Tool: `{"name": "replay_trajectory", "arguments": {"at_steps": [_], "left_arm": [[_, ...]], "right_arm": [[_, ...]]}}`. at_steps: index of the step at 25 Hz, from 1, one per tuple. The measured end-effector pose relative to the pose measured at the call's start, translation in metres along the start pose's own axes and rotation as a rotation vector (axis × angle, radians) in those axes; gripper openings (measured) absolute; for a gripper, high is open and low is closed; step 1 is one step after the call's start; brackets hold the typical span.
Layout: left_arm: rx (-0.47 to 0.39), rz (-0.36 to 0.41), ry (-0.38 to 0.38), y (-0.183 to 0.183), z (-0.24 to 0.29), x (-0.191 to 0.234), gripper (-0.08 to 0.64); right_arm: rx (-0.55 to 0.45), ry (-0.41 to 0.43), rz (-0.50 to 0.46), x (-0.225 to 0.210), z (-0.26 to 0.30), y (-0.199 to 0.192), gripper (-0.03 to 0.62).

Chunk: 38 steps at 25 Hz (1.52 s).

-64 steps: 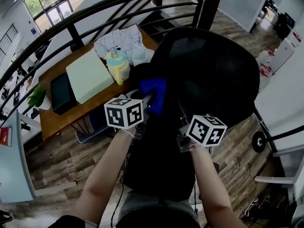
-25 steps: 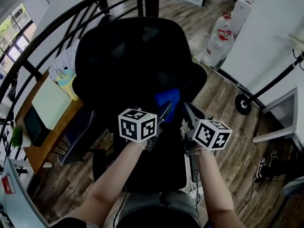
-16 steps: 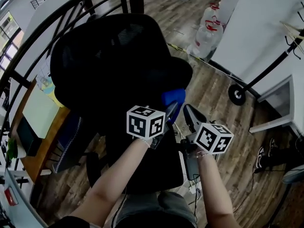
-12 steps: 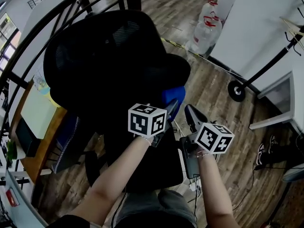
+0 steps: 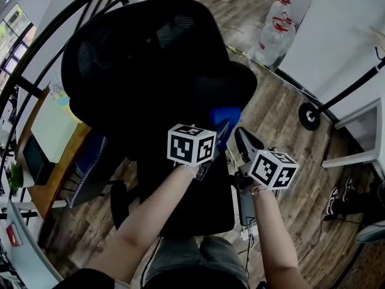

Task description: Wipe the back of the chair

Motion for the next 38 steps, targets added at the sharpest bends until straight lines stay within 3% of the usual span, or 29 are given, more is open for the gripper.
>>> {"name": "replay_trajectory", "arguments": {"at_steps": [14, 38], "left_arm": [[-0.057, -0.082, 0.043, -0.021, -0.059, 0.054, 0.103], [-0.230, -0.255, 0.285, -0.070, -0.204, 0.136, 0.103]], "right_arm": [[0.098, 0.105, -0.059, 0.050, 0.055, -0.011, 0.032], [0.214, 0.266, -0.201, 0.164, 0.126, -0.036, 0.032]]}}
Point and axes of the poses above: the fingertips, and each gripper's own axes: z forward along the fingers, x to its left, y out of its top, the point moved 8 cm from there along -z, backward along the fingers, and after that the axes turned 12 degrees about x, right-handed, at the moved point
